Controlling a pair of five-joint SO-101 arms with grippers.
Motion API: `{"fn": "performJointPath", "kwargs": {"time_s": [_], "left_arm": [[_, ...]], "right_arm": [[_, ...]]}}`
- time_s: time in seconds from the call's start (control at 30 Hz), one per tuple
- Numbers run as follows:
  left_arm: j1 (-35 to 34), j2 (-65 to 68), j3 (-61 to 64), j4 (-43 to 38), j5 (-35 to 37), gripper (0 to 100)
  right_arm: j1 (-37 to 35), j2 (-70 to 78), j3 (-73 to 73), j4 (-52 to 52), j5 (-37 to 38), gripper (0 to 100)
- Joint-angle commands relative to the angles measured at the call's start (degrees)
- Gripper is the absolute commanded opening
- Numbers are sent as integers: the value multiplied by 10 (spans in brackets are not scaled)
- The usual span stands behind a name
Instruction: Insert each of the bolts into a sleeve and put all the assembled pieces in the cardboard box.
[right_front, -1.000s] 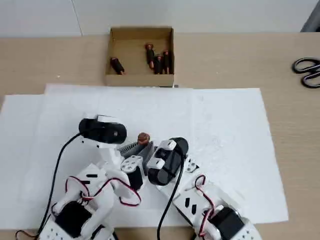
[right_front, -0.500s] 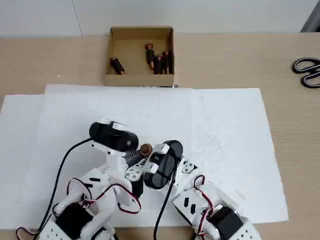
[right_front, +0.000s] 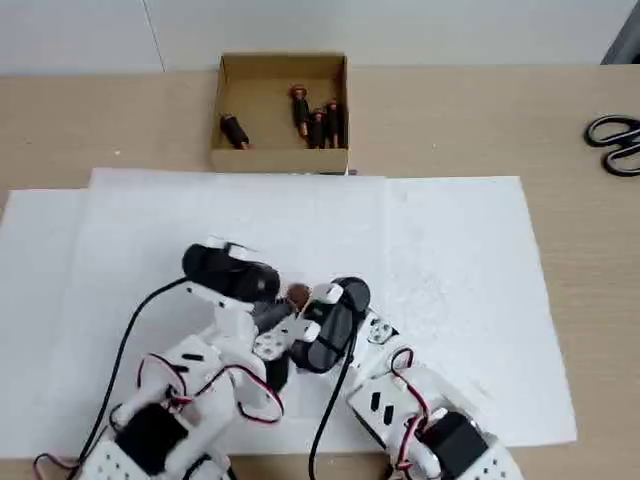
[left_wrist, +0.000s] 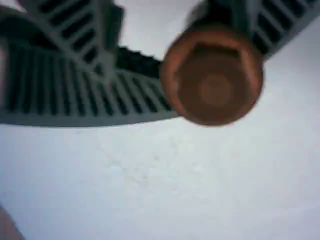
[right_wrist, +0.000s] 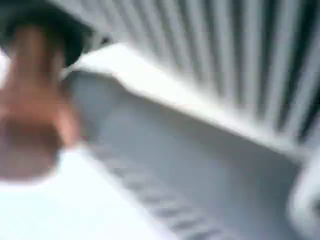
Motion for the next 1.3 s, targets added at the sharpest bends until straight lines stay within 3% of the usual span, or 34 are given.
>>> {"fn": "performJointPath", "kwargs": {"time_s": [0.0, 0.27, 0.57, 0.83, 1.27], "left_arm": [[16, 5, 1, -2, -4, 348], [15, 6, -102, 33, -27, 349], [-72, 5, -191, 38, -73, 314], [-114, 3, -191, 38, -73, 1], [-239, 2, -29, 35, -74, 6]], "right_arm": [[-1, -10, -40, -32, 6, 2], [-1, -9, -25, -31, 6, 2], [-2, -10, -5, -33, 5, 2], [-2, -10, 0, -36, 5, 2], [1, -10, 12, -36, -3, 2]]}}
